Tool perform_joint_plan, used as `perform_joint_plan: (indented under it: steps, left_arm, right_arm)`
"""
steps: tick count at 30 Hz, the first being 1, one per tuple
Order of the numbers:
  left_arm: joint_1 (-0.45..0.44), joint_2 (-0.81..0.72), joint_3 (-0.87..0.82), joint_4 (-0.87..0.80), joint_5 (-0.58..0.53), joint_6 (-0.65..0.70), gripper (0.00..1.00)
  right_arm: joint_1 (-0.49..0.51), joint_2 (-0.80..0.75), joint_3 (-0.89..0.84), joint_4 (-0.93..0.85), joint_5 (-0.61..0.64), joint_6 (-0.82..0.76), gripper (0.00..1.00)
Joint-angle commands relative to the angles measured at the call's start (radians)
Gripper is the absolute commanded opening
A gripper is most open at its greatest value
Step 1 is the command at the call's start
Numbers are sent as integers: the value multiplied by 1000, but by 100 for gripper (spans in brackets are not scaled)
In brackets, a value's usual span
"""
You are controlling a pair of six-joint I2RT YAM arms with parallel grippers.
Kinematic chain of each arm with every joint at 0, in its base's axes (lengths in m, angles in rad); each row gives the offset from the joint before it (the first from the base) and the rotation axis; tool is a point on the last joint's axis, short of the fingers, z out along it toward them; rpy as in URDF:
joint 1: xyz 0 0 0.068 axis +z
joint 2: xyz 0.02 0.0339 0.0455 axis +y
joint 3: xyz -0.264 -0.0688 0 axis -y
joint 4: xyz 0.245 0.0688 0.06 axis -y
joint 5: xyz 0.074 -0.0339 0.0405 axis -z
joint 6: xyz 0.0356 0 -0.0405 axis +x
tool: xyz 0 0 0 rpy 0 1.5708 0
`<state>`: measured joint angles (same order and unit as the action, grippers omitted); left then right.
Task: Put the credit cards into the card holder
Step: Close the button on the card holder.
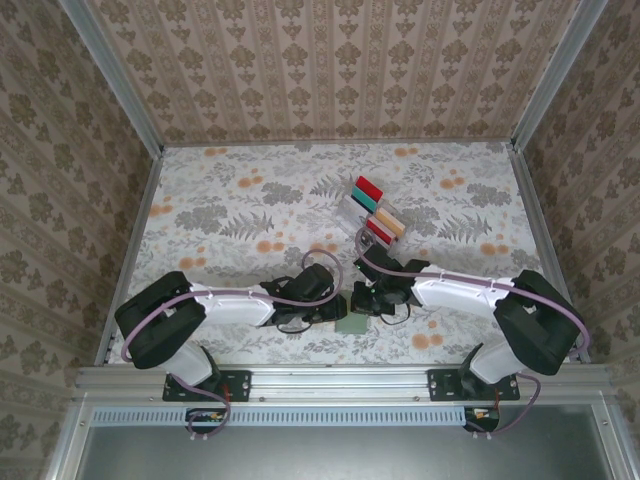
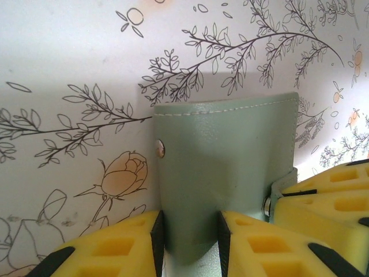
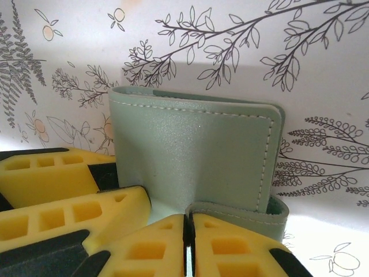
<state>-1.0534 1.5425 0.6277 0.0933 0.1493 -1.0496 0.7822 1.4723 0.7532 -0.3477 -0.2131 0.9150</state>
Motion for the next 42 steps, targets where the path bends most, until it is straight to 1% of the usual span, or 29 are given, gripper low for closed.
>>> perform_joint_plan:
  steps: [1, 4, 7, 9, 13, 15, 17, 19, 22, 24, 25, 29, 31, 34, 38, 40, 42]
  left_arm:
    - [-9, -25, 3, -22, -7, 30, 32]
    - [-9, -21, 4, -24, -4, 30, 32]
    - [-9, -25, 2, -28, -3, 30, 32]
    - [-9, -31, 1, -34, -6, 31, 32]
    - [-9, -40, -3, -36, -16, 30, 32]
    - [-9, -40, -3, -36, -16, 31, 32]
    - [-9, -37, -2, -36, -15, 29, 32]
    - [-8, -37, -2, -38, -15, 31, 32]
    - [-9, -35, -1, -36, -14, 31, 32]
    - [-9, -35, 0, -36, -14, 31, 32]
    - [-8, -36, 0, -36, -14, 32, 32]
    - [-9, -33, 0, -36, -10, 34, 32]
    - [-8, -36, -1, -37, -11, 33, 32]
    - [-9, -36, -2, -33, -14, 29, 32]
    - [-9, -39, 3, -35, -15, 33, 32]
    - [-9, -50, 3, -37, -22, 38, 32]
    - [-9, -73, 9, -55, -39, 49, 32]
  right_arm:
    - [6, -15, -11, -37, 42, -18, 13]
    - [6, 26, -18, -13, 33, -11, 18]
    - [8, 78, -17, 5, 14, -3, 19]
    - [17, 79, -7, 8, 12, 1, 22]
    - [23, 5, 3, 1, 28, 8, 26]
    - [23, -47, 6, -12, 45, 8, 31]
    - [23, -91, 7, -10, 50, 4, 33]
    - [21, -127, 6, -20, 63, 2, 31]
    - [18, -114, 2, -35, 78, 7, 19]
    - [17, -89, -3, -24, 72, 13, 12]
    - [17, -50, -7, -11, 63, 15, 11]
    - [20, 10, -26, 51, 31, 29, 8]
    - [20, 34, -28, 23, 55, 27, 8]
    - [19, 50, -38, 13, 53, 21, 8]
    - [20, -34, -38, -3, 59, 11, 12]
    - [18, -113, -17, -45, 101, -12, 15]
    - [12, -201, 12, -117, 189, -40, 25]
